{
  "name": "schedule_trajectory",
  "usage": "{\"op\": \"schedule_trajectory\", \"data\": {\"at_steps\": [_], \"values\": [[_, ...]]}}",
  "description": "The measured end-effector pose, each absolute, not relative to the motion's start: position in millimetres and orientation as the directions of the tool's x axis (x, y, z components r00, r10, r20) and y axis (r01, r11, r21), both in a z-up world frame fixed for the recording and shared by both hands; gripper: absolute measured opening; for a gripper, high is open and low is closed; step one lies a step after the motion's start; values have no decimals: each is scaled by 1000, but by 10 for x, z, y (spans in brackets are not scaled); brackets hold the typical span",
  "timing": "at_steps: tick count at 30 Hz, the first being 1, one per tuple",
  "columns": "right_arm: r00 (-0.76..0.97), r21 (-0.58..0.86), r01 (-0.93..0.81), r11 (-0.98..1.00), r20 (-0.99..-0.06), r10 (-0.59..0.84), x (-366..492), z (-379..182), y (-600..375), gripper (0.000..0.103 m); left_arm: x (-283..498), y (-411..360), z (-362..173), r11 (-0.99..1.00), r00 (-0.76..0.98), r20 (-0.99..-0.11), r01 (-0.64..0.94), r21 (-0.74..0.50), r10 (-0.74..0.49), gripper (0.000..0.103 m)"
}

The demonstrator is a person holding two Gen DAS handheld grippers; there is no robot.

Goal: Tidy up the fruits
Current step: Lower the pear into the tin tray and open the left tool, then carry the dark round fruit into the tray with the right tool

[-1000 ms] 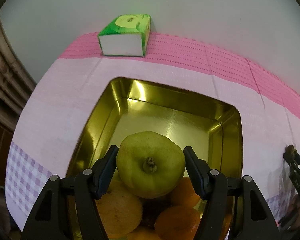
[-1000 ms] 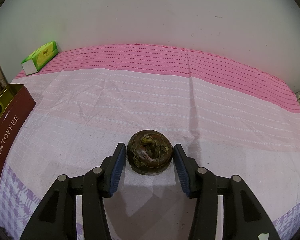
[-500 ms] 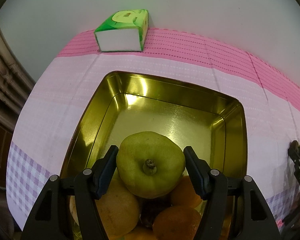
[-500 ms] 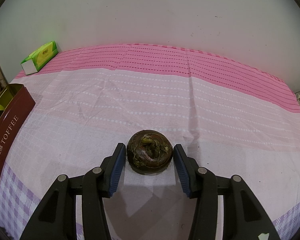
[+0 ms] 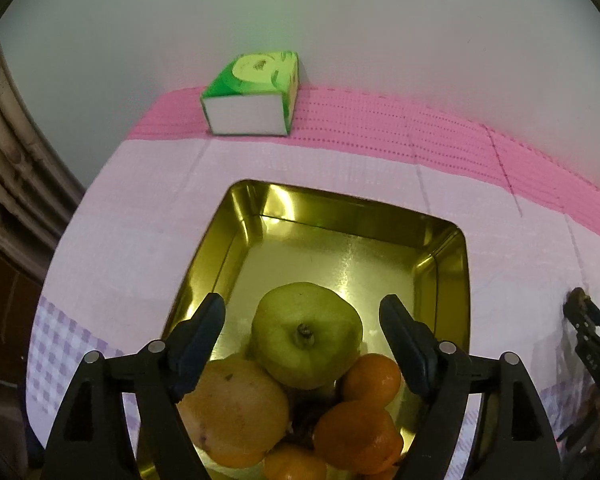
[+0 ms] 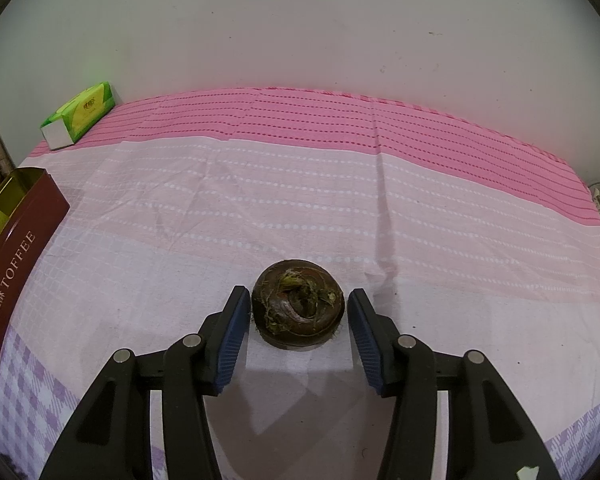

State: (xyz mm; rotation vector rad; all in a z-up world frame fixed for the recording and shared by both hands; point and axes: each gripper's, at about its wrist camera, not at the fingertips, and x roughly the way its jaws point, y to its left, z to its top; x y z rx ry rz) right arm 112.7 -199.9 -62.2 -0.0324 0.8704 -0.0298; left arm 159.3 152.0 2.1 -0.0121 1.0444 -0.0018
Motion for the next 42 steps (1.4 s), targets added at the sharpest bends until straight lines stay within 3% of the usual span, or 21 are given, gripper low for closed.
{"op": "schedule_trajectory", "data": {"at_steps": [14, 19, 30, 42], "values": [[644, -36, 15, 999, -764, -37, 1126, -620, -2000, 48, 1049, 1737, 415, 999, 583, -812, -45, 8, 33, 83], [647, -27, 15, 1000, -762, -30, 1104, -603, -2013, 41, 856, 1896, 431, 996, 586, -808, -94, 1, 56, 84], [656, -59, 6, 998, -753, -48, 1065, -472, -1866, 41, 616, 2201, 381, 982, 565, -815, -186, 27, 130, 86], [666, 25, -254, 967, -721, 194, 945, 96, -769, 41, 475, 2501, 445, 963, 564, -812, -269, -11, 149, 88]]}}
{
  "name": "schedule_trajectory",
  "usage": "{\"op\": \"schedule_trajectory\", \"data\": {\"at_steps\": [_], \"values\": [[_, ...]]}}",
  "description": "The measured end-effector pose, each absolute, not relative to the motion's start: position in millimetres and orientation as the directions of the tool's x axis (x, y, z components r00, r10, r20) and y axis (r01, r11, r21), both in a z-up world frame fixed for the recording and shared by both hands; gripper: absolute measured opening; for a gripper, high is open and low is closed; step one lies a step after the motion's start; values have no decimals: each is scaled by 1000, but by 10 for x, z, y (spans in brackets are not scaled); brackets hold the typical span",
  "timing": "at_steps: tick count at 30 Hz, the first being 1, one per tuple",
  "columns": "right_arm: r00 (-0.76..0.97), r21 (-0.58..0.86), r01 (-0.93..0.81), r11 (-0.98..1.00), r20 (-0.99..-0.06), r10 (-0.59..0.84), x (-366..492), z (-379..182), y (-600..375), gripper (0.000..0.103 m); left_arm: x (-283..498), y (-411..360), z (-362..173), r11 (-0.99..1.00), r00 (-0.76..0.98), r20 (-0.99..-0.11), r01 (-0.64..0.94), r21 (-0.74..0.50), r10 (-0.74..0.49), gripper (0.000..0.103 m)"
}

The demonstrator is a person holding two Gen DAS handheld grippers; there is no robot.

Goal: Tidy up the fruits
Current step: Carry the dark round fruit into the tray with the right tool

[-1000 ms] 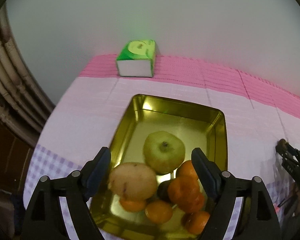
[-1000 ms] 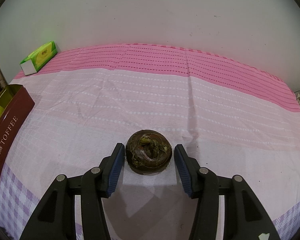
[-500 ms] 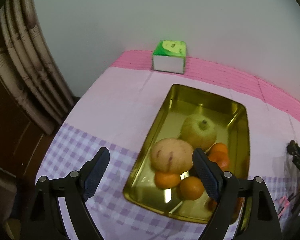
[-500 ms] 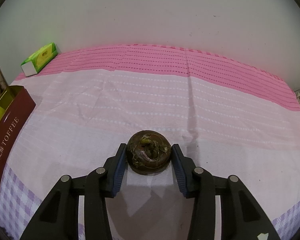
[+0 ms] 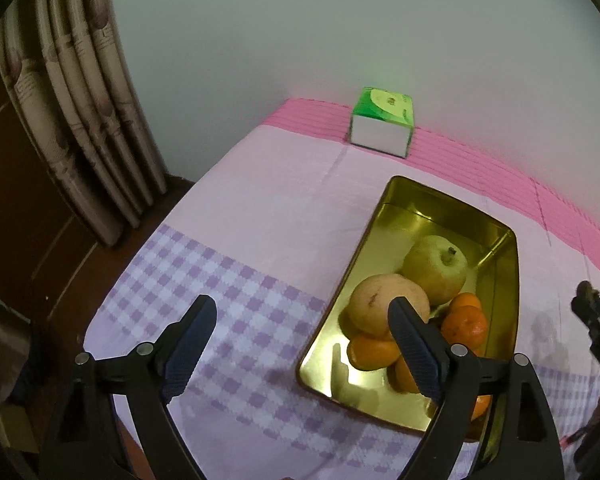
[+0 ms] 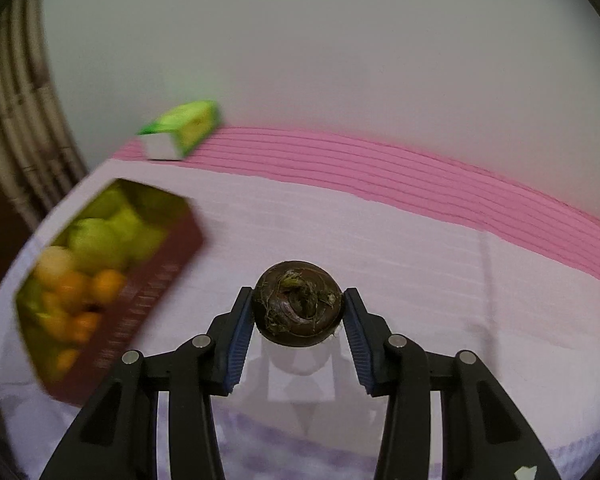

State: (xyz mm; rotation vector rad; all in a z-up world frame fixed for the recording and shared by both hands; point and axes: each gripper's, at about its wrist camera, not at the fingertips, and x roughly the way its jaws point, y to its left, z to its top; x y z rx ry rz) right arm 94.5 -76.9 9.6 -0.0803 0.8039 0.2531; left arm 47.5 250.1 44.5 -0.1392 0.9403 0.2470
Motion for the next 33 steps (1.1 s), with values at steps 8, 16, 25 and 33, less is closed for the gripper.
{"op": "schedule_trajectory", "data": {"at_steps": [8, 16, 25, 33], "values": [[580, 69, -440, 895, -740, 342, 797, 153, 13, 41, 385, 2638, 465, 950, 559, -815, -311, -37, 151, 88], [518, 63, -535, 843, -763, 386, 625, 67, 418, 41, 327, 2729, 441, 940, 543, -825, -337, -48, 153, 88], [427, 76, -632, 772, -797, 427, 524, -109, 839, 41, 289, 2804, 423, 933, 537, -831, -355, -64, 147, 88], [451, 29, -614, 789, -807, 380, 561, -177, 888, 41, 273, 2802, 407, 932, 532, -835, -354, -71, 139, 88]]}}
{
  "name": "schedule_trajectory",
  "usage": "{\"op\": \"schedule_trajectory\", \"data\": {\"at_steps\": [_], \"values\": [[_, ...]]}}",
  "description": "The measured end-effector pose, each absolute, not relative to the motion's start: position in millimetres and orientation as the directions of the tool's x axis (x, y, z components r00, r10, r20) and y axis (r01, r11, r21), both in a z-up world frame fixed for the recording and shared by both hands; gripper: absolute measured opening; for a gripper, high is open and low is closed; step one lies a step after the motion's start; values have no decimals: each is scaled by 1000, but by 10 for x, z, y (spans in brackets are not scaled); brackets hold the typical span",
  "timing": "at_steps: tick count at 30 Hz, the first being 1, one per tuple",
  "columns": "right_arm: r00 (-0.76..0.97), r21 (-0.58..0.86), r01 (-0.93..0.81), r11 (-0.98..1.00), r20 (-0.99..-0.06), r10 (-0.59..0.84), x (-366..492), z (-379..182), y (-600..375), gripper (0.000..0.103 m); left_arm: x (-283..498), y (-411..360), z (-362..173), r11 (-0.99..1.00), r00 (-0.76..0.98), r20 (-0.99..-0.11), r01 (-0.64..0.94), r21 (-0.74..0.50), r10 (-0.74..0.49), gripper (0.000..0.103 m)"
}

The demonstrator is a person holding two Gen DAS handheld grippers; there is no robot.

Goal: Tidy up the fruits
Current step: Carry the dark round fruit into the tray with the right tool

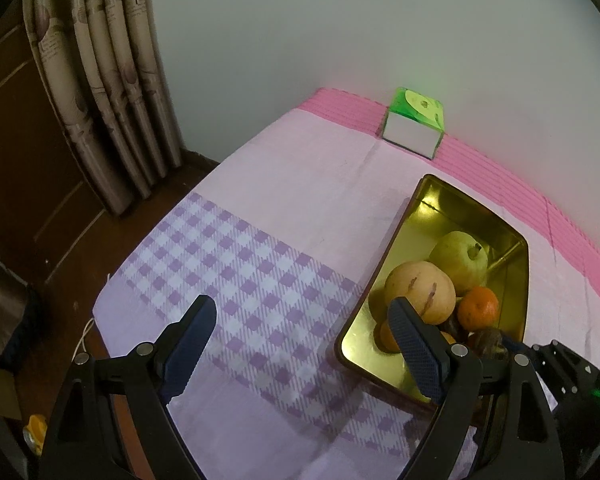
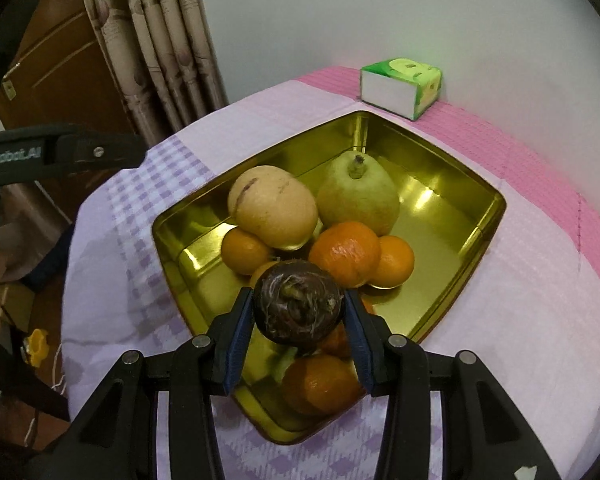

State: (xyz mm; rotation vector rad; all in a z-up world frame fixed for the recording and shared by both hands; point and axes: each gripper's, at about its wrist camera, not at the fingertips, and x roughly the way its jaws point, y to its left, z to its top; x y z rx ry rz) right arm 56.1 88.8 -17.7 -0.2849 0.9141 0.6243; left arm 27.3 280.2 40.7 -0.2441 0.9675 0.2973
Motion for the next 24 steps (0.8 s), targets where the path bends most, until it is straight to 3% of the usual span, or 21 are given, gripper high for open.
{"op": "schedule_trajectory", "data": {"at_steps": [24], "values": [[492, 16, -511, 859, -814, 308, 648, -222, 895, 42, 25, 2656, 362, 944, 524, -848, -313, -104, 80, 88]]}}
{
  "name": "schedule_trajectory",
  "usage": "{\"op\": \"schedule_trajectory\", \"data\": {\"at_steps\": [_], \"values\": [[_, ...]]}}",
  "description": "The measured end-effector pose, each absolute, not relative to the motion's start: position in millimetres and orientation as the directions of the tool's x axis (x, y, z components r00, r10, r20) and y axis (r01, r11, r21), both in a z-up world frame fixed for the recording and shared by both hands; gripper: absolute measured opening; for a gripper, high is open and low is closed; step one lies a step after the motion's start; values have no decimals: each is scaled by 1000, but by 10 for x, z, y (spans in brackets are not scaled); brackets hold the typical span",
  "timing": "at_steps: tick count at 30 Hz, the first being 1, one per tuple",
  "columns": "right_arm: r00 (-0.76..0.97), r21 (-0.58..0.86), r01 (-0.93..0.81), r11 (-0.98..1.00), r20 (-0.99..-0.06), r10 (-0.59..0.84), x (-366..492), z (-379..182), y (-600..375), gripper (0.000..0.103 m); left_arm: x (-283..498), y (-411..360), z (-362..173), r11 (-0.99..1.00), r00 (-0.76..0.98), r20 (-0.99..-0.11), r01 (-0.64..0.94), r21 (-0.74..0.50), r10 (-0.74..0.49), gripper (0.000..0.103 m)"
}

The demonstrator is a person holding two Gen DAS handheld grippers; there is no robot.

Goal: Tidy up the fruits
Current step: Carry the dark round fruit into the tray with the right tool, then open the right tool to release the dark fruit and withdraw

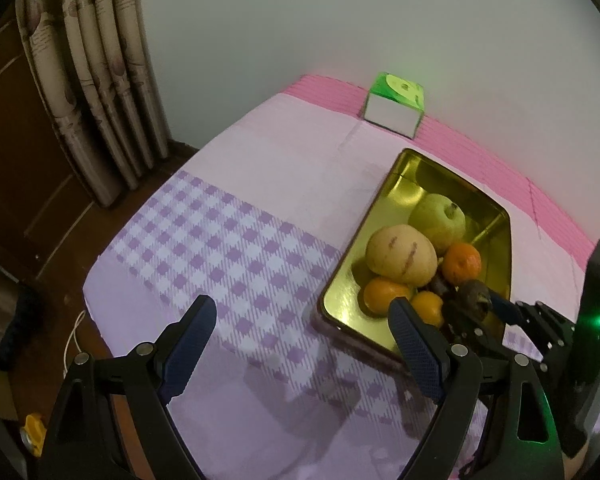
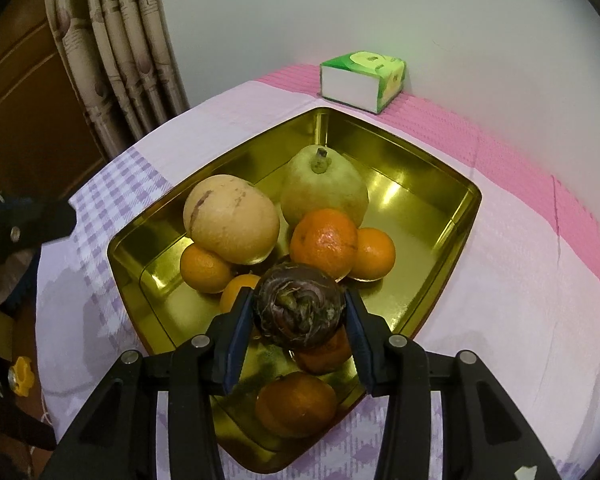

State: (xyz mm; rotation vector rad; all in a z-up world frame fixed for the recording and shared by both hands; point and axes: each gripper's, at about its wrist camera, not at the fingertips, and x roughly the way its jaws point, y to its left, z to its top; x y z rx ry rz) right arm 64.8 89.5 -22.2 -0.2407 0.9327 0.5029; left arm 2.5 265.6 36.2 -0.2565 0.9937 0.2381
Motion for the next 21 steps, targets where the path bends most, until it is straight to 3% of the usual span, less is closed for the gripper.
{"op": "schedule_trajectory", "data": {"at_steps": [8, 17, 21], "values": [[484, 17, -494, 869, -825, 292, 623, -205, 901, 46, -6, 2571, 357, 953, 520, -851, -288, -92, 75, 88], [503, 22, -468, 884, -816, 286, 581, -101, 855, 63, 0, 2519, 339, 958, 512, -855, -275, -76, 79, 88], [513, 30, -429, 903, -814, 271, 548, -22, 770, 77, 4, 2493, 329, 960, 507, -858, -272, -70, 81, 88]]}}
